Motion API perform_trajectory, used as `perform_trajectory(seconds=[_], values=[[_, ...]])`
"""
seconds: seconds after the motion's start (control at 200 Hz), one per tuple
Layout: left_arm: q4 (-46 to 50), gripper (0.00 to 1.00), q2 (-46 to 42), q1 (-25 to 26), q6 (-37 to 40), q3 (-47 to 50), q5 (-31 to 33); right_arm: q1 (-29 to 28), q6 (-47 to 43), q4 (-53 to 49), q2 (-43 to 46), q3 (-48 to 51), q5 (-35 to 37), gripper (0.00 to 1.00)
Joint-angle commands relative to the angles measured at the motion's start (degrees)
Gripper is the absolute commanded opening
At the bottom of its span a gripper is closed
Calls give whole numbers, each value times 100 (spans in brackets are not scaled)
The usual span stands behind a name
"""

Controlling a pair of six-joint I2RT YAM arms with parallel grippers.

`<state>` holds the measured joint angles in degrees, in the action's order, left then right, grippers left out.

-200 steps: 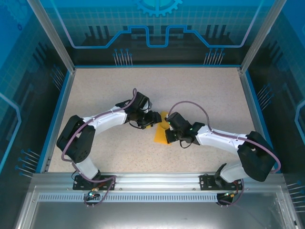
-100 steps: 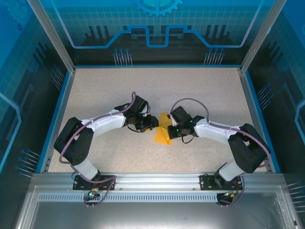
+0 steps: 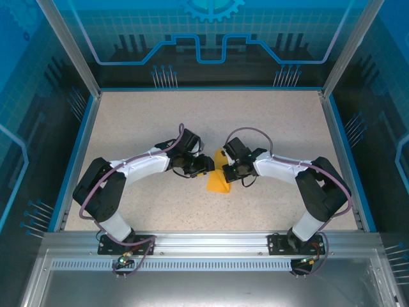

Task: Fold a paper plane with a square sheet of paper (pick it up from the middle)
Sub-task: Fold the triangle a second time at the center of the table.

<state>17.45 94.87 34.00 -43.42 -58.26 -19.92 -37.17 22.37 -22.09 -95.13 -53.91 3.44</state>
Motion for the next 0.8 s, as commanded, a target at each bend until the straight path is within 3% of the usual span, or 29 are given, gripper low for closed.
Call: perform_trajectory(seconds=[0.0, 0.245, 0.565, 0.795], values=[[-25, 43, 74, 65, 64, -56, -139, 81, -157, -305, -146, -216, 152, 4], [10, 42, 249, 123, 68, -206, -204, 95, -95, -355, -25, -132, 269, 4], [11, 40, 355, 220, 10, -296, -179, 78, -62, -122, 74, 11, -169, 6], [12, 37, 361, 230, -24, -288, -151, 29, 93, -473, 2, -116, 298, 6]])
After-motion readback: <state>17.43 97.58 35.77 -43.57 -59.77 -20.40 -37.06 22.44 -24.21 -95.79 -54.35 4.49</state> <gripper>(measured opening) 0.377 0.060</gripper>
